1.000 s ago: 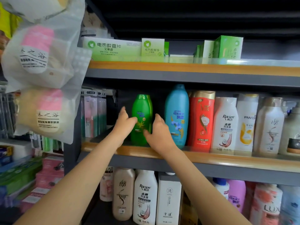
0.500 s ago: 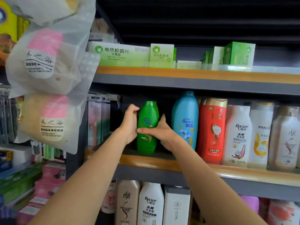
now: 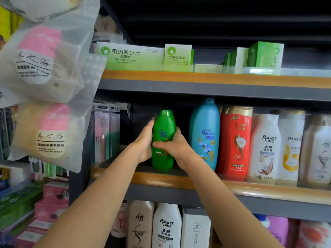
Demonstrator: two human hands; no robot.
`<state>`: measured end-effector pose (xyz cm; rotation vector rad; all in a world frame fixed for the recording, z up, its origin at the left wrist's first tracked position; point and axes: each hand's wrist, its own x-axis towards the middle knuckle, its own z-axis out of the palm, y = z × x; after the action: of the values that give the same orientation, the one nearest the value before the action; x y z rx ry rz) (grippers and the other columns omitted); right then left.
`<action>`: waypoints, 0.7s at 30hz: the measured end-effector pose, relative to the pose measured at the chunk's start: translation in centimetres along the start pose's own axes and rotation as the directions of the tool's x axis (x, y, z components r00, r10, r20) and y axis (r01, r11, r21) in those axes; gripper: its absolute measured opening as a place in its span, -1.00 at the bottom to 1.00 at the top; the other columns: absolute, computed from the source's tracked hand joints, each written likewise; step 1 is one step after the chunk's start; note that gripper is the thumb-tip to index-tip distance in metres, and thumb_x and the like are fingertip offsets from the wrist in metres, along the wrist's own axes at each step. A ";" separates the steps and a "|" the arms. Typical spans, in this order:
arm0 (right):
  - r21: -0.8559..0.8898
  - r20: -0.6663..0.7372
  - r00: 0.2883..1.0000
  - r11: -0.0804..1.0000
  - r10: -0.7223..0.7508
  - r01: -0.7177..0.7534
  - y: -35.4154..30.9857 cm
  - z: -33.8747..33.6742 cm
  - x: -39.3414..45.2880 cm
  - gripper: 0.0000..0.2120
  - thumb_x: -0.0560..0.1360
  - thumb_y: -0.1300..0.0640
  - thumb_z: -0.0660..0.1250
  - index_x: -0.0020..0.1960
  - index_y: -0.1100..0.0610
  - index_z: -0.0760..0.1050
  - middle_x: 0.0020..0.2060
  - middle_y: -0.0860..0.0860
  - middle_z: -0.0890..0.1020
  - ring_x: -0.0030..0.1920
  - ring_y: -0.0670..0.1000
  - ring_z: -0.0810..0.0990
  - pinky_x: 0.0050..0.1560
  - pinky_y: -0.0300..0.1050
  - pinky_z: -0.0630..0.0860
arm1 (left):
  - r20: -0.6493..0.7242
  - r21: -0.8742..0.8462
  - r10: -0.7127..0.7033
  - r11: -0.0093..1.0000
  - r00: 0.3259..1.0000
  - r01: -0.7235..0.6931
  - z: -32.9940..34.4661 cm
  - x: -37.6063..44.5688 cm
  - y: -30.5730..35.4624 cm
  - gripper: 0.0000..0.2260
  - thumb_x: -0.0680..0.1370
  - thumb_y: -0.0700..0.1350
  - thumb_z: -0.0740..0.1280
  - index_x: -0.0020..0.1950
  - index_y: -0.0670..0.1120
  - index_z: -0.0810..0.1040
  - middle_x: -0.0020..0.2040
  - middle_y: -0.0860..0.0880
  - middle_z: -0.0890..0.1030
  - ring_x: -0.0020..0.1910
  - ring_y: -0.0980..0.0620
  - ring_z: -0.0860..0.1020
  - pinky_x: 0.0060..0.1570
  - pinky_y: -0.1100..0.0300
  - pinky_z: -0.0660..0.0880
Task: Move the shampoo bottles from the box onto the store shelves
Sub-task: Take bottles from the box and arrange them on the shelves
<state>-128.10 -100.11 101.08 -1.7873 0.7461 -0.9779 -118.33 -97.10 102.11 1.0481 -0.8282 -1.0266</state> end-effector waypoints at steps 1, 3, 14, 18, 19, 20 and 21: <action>-0.066 -0.023 1.000 0.998 -0.013 0.011 0.0 0.0 -0.3 -0.18 0.36 0.24 0.47 0.46 0.14 0.07 0.16 0.13 0.53 0.16 0.13 0.54 0.21 0.12 0.49 | 0.021 0.004 -0.008 1.000 1.000 0.008 0.0 -0.1 0.0 -0.41 0.55 0.32 0.00 0.09 -0.10 0.59 0.04 -0.18 0.63 0.01 -0.12 0.59 -0.04 0.01 0.50; -0.194 -0.054 0.998 0.981 -0.037 0.026 -0.2 -0.2 -0.9 -0.25 0.44 0.24 0.39 0.47 0.21 0.01 0.24 0.17 0.47 0.23 0.16 0.48 0.25 0.11 0.45 | 0.058 0.025 -0.019 1.000 0.998 0.017 0.2 -0.2 -0.1 -0.38 0.55 0.33 -0.04 0.17 -0.10 0.57 0.10 -0.18 0.62 0.06 -0.11 0.58 -0.04 0.03 0.50; -0.550 -0.060 0.998 0.835 -0.022 -0.015 -1.8 -2.2 -3.7 -0.66 0.58 0.18 0.21 0.27 0.33 0.26 0.21 0.24 0.48 0.17 0.21 0.51 -0.04 -0.11 0.40 | 0.026 0.104 0.018 0.994 0.999 -0.020 1.9 -0.1 -0.8 -0.35 0.53 0.35 -0.06 0.07 -0.11 0.58 0.03 -0.18 0.63 -0.02 -0.11 0.59 -0.06 0.06 0.50; -0.658 -0.058 0.996 0.753 -0.067 0.012 -2.0 -2.9 -4.7 -0.86 0.58 0.17 0.22 0.00 0.25 0.35 0.11 0.24 0.53 0.01 0.21 0.52 -0.09 -0.10 0.38 | -0.108 0.200 0.135 0.973 0.985 -0.112 2.2 -0.4 -1.4 -0.34 0.50 0.39 -0.04 0.24 -0.06 0.52 0.16 -0.15 0.59 0.11 -0.10 0.56 0.22 -0.03 0.43; -0.682 -0.070 0.992 0.731 -0.101 0.026 -2.0 -3.1 -5.0 -0.87 0.57 0.17 0.24 -0.05 0.23 0.34 0.07 0.24 0.55 -0.06 0.19 0.50 -0.11 -0.10 0.37 | -0.138 0.270 0.183 0.952 0.973 -0.141 2.3 -0.7 -1.5 -0.33 0.49 0.39 -0.04 0.34 -0.02 0.45 0.26 -0.12 0.53 0.21 -0.09 0.51 0.30 -0.05 0.37; -0.704 -0.085 0.986 0.709 -0.140 0.041 -2.0 -3.2 -5.2 -0.88 0.55 0.17 0.26 -0.05 0.23 0.37 0.04 0.23 0.56 -0.08 0.18 0.50 -0.12 -0.10 0.37 | -0.157 0.361 0.247 0.916 0.956 -0.177 2.5 -1.1 -1.5 -0.37 0.52 0.36 -0.05 0.41 0.02 0.36 0.36 -0.09 0.45 0.31 -0.07 0.44 0.36 -0.05 0.30; -0.723 -0.099 0.978 0.688 -0.186 0.057 -1.9 -3.3 -5.4 -0.87 0.54 0.18 0.29 -0.03 0.25 0.41 0.02 0.23 0.57 -0.05 0.19 0.52 -0.13 -0.09 0.36 | -0.156 0.462 0.328 0.858 0.932 -0.225 2.8 -1.6 -1.5 -0.43 0.56 0.30 -0.06 0.47 0.03 0.27 0.44 -0.06 0.36 0.39 -0.06 0.34 0.41 -0.03 0.22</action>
<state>-133.54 -96.39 102.08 -2.4810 1.2577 -1.0018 -121.74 -96.58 101.44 1.3516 -1.0108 -0.4635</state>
